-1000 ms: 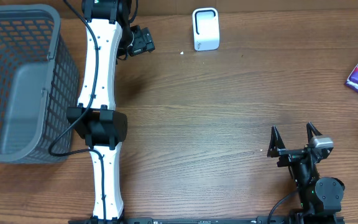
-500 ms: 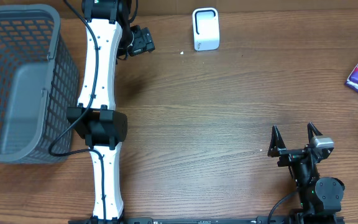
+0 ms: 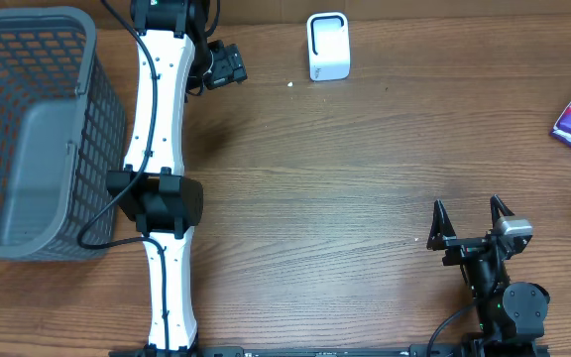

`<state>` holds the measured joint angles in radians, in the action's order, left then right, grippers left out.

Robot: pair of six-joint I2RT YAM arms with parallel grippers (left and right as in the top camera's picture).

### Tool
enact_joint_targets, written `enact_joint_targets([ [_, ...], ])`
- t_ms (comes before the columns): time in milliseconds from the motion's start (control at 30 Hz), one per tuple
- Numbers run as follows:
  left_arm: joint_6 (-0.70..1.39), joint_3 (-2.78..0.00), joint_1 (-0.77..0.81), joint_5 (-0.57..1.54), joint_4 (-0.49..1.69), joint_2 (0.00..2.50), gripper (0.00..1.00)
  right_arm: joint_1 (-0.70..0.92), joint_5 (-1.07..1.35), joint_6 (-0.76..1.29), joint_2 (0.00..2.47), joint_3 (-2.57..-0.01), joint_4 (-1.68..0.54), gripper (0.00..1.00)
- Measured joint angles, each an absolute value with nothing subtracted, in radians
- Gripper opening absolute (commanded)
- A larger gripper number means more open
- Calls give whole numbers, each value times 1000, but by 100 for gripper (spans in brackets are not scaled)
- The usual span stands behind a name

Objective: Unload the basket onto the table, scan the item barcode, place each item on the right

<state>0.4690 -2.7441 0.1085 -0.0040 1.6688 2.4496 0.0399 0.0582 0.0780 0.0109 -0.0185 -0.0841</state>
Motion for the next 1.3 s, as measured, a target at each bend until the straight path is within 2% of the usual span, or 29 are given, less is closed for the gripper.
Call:
enact_joint_targets([
  [500, 466, -2744, 109, 1, 1687, 2450, 99, 40, 58, 78, 11, -19, -84, 100],
  [733, 326, -2744, 178, -49, 1687, 2429, 100, 40, 59, 78, 11, -19, -84, 100],
  [900, 287, -2743, 295, -137, 1645, 2302, 100, 40, 59, 79, 11, -19, -84, 100],
  [1067, 271, -2737, 290, -170, 1647, 2154, 100, 40, 58, 78, 11, -19, -84, 100],
  [1167, 253, -2614, 281, -200, 1618, 2022, 100, 40, 58, 78, 11, -19, -84, 100],
  [1300, 249, -2331, 282, -216, 1462, 1842, 100, 40, 58, 78, 11, -19, -84, 100],
])
